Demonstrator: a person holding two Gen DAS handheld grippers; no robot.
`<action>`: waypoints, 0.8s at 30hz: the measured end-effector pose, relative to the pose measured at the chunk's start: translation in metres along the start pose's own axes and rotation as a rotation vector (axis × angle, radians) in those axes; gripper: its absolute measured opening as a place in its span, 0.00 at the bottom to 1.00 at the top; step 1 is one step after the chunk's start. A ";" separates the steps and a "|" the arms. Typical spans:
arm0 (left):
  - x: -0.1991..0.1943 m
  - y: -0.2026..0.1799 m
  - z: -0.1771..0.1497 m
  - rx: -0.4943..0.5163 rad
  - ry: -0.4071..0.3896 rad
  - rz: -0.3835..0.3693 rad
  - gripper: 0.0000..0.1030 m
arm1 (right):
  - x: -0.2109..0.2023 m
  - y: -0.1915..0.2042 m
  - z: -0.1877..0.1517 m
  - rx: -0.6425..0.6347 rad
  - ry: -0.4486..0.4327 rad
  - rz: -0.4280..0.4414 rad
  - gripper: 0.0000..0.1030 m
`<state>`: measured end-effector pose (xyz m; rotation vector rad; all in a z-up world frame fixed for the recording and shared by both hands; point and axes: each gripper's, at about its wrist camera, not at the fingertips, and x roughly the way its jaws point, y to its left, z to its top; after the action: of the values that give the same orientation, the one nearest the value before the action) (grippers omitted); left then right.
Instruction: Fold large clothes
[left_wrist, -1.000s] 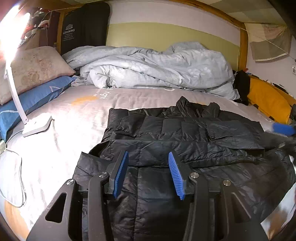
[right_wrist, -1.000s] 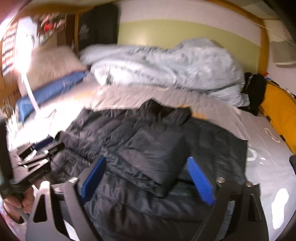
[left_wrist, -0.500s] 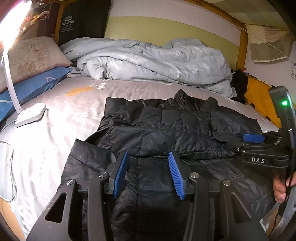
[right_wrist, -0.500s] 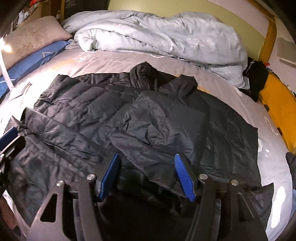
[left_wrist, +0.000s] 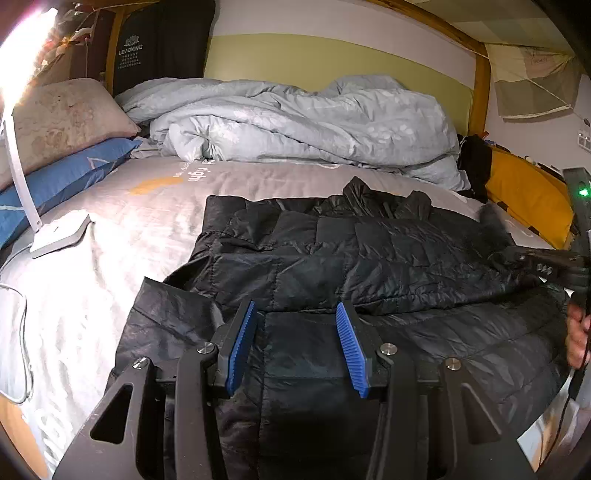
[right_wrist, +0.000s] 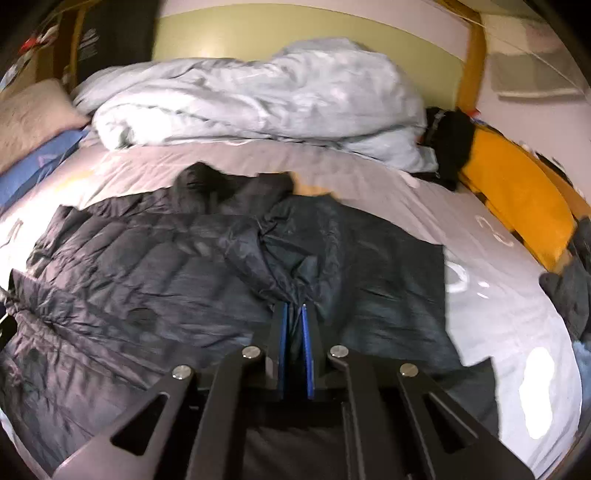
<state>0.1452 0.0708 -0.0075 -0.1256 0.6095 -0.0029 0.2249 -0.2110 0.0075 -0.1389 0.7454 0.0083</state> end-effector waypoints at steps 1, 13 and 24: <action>0.000 0.000 0.000 0.000 0.002 -0.002 0.43 | 0.001 -0.013 -0.001 0.027 0.011 -0.008 0.07; 0.001 -0.007 -0.003 0.030 0.007 0.010 0.43 | 0.032 -0.074 -0.010 0.159 0.102 0.055 0.05; -0.002 -0.013 -0.002 0.055 -0.012 0.017 0.43 | 0.028 -0.085 0.000 0.179 0.056 -0.017 0.46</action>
<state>0.1427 0.0581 -0.0066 -0.0677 0.5979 -0.0026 0.2505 -0.2968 -0.0004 0.0250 0.7967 -0.0787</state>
